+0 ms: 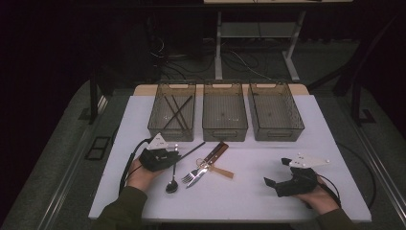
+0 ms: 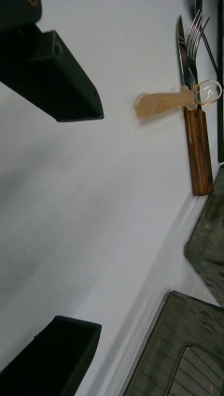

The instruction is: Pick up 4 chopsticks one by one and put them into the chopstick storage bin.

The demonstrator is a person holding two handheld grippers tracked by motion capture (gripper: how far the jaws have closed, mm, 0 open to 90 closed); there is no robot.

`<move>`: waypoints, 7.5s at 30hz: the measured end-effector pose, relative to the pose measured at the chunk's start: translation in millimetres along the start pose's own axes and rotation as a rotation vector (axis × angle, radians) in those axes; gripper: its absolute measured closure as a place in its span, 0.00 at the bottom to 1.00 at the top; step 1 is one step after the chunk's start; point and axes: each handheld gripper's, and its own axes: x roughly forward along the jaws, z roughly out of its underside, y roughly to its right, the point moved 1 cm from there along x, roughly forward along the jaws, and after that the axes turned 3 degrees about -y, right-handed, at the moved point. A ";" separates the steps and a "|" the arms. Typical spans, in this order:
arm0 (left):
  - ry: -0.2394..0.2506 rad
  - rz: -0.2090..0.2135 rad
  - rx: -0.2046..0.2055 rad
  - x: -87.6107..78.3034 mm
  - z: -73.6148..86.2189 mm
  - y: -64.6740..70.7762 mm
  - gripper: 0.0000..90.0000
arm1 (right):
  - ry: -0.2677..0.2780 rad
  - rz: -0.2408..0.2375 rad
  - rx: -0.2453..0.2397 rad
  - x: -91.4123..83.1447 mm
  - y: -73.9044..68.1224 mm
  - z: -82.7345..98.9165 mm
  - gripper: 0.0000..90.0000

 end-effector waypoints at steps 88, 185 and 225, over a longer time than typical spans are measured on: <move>0.017 0.081 -0.025 -42.8 -26.2 2.2 0.95 | -0.003 -0.001 -0.011 0.6 -1.2 -0.5 0.00; 0.124 -0.129 -0.233 -9.0 -121.9 -91.0 0.49 | 0.001 0.010 0.007 -2.5 -1.8 2.6 0.00; 0.062 -0.109 -0.137 -32.9 -17.0 -13.6 0.49 | -0.005 0.016 -0.003 -2.7 -2.2 2.4 0.00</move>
